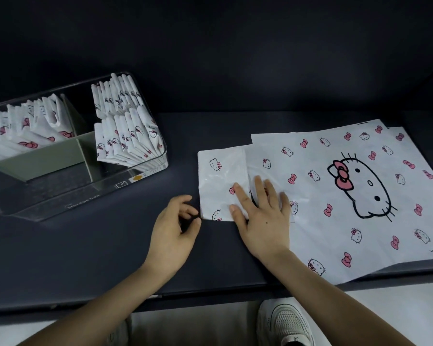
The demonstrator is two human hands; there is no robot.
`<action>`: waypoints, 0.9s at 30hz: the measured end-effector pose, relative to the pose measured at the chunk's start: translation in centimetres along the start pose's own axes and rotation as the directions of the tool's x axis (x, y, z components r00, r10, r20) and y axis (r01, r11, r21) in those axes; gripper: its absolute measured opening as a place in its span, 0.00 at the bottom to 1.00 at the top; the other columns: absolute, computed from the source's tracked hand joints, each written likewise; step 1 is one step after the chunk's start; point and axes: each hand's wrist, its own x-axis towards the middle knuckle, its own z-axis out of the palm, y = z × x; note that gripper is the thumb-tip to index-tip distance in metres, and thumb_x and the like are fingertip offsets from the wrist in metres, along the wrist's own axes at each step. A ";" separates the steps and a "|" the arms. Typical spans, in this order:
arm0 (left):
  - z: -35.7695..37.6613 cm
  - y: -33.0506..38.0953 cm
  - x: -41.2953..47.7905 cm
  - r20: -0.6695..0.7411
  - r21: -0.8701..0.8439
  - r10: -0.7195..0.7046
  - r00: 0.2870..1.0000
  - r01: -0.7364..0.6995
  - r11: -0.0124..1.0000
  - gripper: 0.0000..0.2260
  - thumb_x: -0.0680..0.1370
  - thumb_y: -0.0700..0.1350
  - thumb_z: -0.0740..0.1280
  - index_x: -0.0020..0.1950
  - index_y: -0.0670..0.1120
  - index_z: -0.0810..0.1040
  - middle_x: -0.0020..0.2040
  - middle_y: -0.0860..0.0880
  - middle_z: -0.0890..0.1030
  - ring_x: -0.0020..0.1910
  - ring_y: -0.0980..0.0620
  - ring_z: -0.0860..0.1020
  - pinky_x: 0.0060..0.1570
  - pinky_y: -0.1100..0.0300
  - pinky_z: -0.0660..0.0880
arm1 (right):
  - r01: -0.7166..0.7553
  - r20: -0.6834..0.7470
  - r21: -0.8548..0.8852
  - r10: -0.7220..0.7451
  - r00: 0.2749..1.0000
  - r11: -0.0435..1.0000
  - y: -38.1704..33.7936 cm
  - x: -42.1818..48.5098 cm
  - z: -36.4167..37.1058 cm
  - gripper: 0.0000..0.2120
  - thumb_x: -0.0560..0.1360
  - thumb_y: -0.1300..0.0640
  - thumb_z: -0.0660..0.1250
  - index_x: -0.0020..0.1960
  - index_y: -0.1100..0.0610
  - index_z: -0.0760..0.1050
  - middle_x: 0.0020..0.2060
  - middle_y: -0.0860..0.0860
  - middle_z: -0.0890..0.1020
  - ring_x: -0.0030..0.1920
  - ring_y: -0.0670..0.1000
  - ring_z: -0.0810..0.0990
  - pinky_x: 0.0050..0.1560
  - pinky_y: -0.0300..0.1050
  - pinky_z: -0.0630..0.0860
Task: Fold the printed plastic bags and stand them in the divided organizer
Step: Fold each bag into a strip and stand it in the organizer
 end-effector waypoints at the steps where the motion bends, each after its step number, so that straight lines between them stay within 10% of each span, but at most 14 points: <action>1: 0.0 0.0 -0.1 0.015 -0.029 -0.011 1.000 0.011 1.000 0.20 0.73 0.35 0.71 0.62 0.49 0.72 0.44 0.55 0.80 0.46 0.57 0.75 0.46 0.75 0.66 | -0.003 0.001 -0.004 0.003 1.000 1.000 0.0 0.0 0.0 0.24 0.79 0.40 0.49 0.69 0.46 0.71 0.70 0.59 0.70 0.70 0.63 0.67 0.67 0.61 0.53; 8: 0.7 0.6 0.4 -0.026 -0.062 -0.020 0.999 0.019 0.998 0.19 0.73 0.43 0.73 0.56 0.61 0.71 0.40 0.59 0.81 0.44 0.61 0.76 0.44 0.76 0.66 | -0.004 0.002 0.006 0.004 1.000 1.000 0.0 0.0 0.0 0.24 0.79 0.40 0.48 0.69 0.46 0.71 0.71 0.59 0.69 0.71 0.63 0.66 0.67 0.60 0.51; 18: 1.9 -0.8 1.3 -0.065 0.358 0.249 0.966 -0.210 0.910 0.11 0.73 0.46 0.63 0.50 0.47 0.83 0.32 0.53 0.75 0.33 0.52 0.71 0.37 0.58 0.71 | -0.009 0.028 0.013 0.009 1.000 1.000 -0.1 0.0 -0.1 0.24 0.79 0.41 0.49 0.69 0.45 0.71 0.71 0.59 0.69 0.71 0.63 0.66 0.68 0.61 0.51; 22: 1.3 -0.6 2.6 0.007 0.575 0.422 0.906 -0.349 0.740 0.16 0.75 0.45 0.59 0.56 0.45 0.81 0.51 0.43 0.77 0.50 0.43 0.74 0.52 0.52 0.66 | -0.013 0.049 -0.003 0.013 0.999 1.000 -0.1 0.0 -0.3 0.27 0.81 0.40 0.42 0.70 0.45 0.71 0.71 0.59 0.69 0.71 0.62 0.66 0.68 0.62 0.52; 27: 1.8 -0.8 6.8 0.446 0.546 0.383 0.809 -0.585 0.600 0.24 0.82 0.51 0.47 0.75 0.40 0.61 0.76 0.42 0.62 0.76 0.46 0.57 0.74 0.51 0.48 | -0.018 0.077 0.003 0.018 0.997 1.000 -0.2 0.0 -0.6 0.28 0.81 0.41 0.39 0.70 0.46 0.71 0.70 0.59 0.69 0.71 0.62 0.66 0.68 0.63 0.53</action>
